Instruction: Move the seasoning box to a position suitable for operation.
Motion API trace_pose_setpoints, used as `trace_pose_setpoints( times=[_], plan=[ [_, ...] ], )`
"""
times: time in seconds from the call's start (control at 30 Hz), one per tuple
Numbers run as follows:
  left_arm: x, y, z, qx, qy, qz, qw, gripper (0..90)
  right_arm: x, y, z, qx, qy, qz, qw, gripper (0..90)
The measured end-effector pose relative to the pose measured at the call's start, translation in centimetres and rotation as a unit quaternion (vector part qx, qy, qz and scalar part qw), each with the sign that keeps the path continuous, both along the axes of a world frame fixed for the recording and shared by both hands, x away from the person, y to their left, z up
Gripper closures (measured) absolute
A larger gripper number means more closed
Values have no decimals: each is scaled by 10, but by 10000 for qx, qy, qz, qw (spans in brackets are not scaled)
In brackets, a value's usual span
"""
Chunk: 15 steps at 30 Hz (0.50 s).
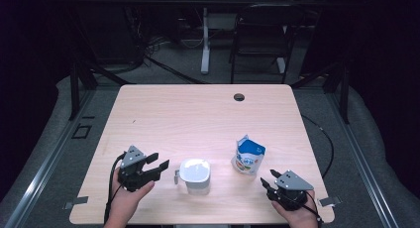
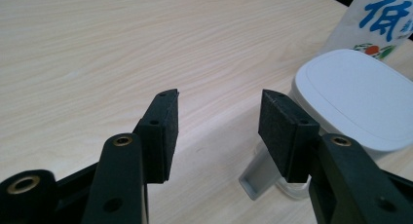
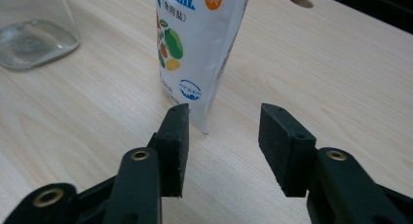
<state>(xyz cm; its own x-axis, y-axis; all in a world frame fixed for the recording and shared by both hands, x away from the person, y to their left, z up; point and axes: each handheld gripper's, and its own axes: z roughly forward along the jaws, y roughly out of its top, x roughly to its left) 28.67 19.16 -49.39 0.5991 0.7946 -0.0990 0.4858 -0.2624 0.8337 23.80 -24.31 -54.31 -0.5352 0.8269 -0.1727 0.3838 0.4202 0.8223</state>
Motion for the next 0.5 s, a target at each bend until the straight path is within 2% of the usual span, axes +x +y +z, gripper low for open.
trace_pose_setpoints(
  times=[0.03, 0.07, 0.23, 0.33, 0.37, 0.5],
  plan=[
    [2, -2, 1, 5, 25, -75, 10000, 529, 1, -1, -1, 25, 23, -7, 10000, 571],
    [4, -5, 3, 23, 58, -138, 9999, 540, 4, -2, -1, 95, 189, 33, 9998, 580],
    [12, -17, 11, 187, 242, -445, 9985, 616, 9, -2, -1, 153, 297, 143, 9993, 603],
    [9, -22, 17, 167, 144, -600, 9980, 652, 10, 2, 0, 70, 287, 101, 9995, 595],
    [5, -24, 18, 192, 108, -707, 9973, 682, 7, 4, 0, 69, 202, 81, 9997, 607],
    [0, -24, 18, 206, 64, -768, 9968, 726, 2, 8, -2, 26, 165, 114, 9998, 606]
  ],
)
